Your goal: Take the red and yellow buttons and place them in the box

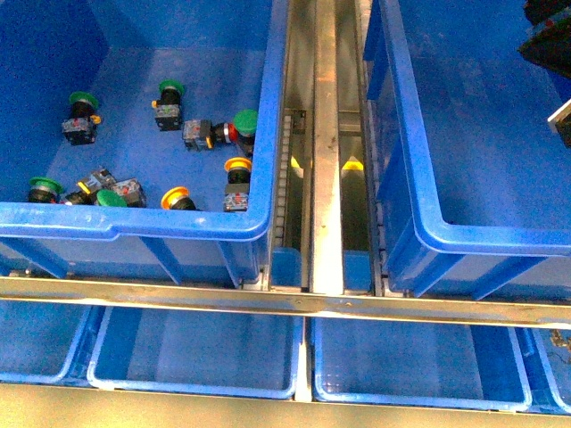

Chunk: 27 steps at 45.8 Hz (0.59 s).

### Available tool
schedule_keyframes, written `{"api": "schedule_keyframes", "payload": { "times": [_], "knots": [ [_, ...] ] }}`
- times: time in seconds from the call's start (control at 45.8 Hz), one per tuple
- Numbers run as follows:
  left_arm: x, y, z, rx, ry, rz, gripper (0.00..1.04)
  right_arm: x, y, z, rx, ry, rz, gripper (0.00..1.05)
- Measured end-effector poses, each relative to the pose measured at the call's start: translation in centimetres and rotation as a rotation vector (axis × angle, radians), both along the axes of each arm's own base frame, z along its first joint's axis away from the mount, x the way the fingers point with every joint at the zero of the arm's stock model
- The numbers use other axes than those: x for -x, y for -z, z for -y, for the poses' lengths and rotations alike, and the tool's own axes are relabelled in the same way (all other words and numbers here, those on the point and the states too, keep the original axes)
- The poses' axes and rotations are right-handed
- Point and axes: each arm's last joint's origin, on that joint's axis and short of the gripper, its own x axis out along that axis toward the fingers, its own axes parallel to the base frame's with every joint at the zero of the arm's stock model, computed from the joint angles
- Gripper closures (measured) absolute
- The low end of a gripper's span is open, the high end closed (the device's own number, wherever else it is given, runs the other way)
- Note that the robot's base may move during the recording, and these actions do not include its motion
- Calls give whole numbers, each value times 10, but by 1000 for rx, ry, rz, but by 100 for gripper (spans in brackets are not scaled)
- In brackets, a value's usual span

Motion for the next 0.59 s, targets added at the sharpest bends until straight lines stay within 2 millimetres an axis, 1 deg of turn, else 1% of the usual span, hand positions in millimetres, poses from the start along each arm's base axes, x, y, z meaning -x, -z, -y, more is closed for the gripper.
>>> {"api": "schedule_keyframes", "payload": {
  "times": [0.066,0.153,0.197,0.371,0.481,0.59],
  "knots": [
    [5,0,4,0,-11,-2,103,-3,-1,4,-27,-12,-1,78],
    [10,0,8,-6,-12,0,102,-5,-4,9,-72,-34,2,78],
    [14,-2,11,-8,-4,6,102,-7,-6,15,-89,-35,5,78],
    [24,-6,19,-13,-19,18,102,-12,-5,48,-135,-18,10,78],
    [29,-8,28,-13,7,24,102,-14,-2,59,-152,-19,7,78],
    [32,-10,29,-13,3,32,102,-15,3,65,-164,-25,-11,78]
  ]
}}
